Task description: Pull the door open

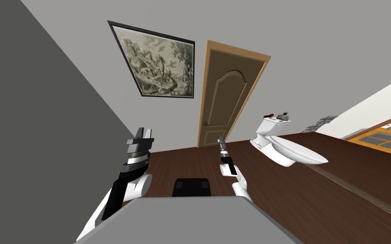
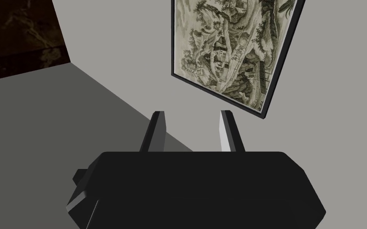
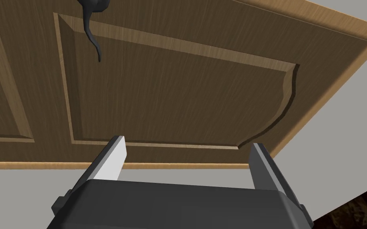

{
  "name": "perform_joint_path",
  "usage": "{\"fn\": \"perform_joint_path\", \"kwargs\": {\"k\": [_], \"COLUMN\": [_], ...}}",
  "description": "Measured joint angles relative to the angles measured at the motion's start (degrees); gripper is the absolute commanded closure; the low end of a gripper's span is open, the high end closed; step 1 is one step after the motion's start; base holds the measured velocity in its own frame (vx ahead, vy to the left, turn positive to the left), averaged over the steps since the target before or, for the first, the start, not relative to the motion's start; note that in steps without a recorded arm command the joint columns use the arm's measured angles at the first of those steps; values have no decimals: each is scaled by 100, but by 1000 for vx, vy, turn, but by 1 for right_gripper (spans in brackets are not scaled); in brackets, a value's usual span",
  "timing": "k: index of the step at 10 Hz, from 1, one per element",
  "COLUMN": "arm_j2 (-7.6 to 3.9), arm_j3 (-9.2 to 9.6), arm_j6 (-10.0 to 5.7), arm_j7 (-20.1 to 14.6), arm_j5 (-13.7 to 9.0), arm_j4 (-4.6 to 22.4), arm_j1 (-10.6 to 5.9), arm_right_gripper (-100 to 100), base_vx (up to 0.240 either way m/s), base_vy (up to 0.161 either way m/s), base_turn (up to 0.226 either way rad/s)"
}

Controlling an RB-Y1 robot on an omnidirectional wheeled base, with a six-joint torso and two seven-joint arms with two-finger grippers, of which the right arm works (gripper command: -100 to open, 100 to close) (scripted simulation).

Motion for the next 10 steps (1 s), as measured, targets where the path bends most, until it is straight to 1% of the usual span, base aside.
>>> {"fn": "perform_joint_path", "kwargs": {"k": [2, 3, 5, 7, 9, 10], "arm_j2": [-59, -85, -124, -193, -243, -282], "arm_j3": [-18, -31, -61, -81, -109, -128], "arm_j6": [-69, -103, -167, -214, -280, -305], "arm_j7": [-44, -60, -82, -138, -172, -197], "arm_j5": [-52, -77, -136, -203, -266, -301], "arm_j4": [260, 423, 817, 1089, 1443, 1651], "arm_j1": [-81, -149, -341, -416, -573, -681], "arm_right_gripper": [-100, -100, -100, -100, -100, -100], "base_vx": [64, 69, 77, 88, 83, 66], "base_vy": [-32, -47, -59, -57, -57, -46], "base_turn": [61, 153, 157, 147, 140, 143]}}
